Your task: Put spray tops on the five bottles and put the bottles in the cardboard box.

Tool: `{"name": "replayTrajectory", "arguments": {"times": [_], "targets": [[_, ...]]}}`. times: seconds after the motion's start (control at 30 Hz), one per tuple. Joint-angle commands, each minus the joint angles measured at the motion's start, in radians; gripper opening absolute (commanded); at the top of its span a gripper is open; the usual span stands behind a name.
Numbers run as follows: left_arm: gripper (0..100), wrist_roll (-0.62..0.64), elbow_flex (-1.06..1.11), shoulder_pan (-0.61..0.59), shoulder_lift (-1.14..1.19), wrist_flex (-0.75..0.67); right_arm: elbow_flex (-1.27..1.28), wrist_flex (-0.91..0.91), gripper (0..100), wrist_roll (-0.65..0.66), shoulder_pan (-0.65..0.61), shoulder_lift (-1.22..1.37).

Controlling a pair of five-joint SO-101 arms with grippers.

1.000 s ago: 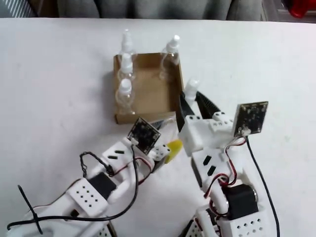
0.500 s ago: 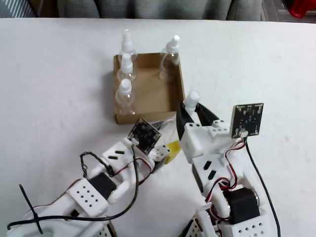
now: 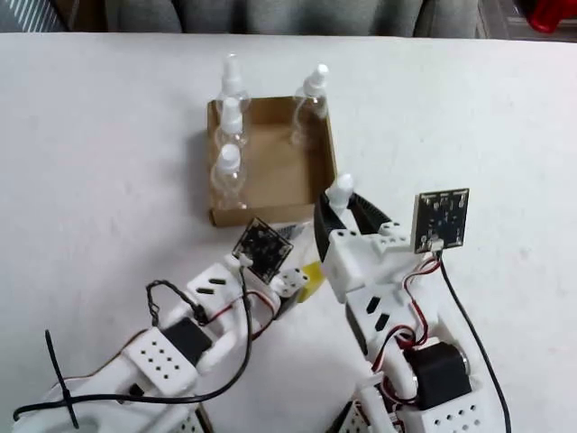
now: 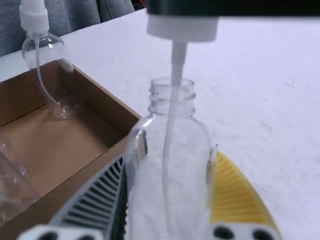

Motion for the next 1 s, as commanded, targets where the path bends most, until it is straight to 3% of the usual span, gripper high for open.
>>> {"name": "replayTrajectory", "arguments": {"times": [0.0, 0.17, 0.47, 0.73, 0.87, 0.97], "targets": [[5, -0.051, -0.011, -0.001, -0.035, -0.048, -0.014, 0.016, 4.0, 0.003, -0.027, 0.010], [5, -0.071, -0.009, -0.001, -0.035, -0.049, -0.018, 0.042, 22.1, 0.006, -0.027, 0.010], [5, -0.072, -0.005, -0.001, -0.035, -0.071, -0.226, 0.197, 17.1, 0.069, -0.021, 0.010], [5, -0.072, -0.005, -0.001, -0.035, -0.072, -0.474, 0.429, 32.0, 0.141, -0.021, 0.010], [5, -0.072, -0.005, -0.002, -0.035, -0.072, -0.537, 0.489, 27.3, 0.137, -0.019, 0.010], [5, -0.072, -0.005, -0.002, -0.035, -0.071, -0.551, 0.493, 15.7, 0.137, -0.019, 0.008]]}}
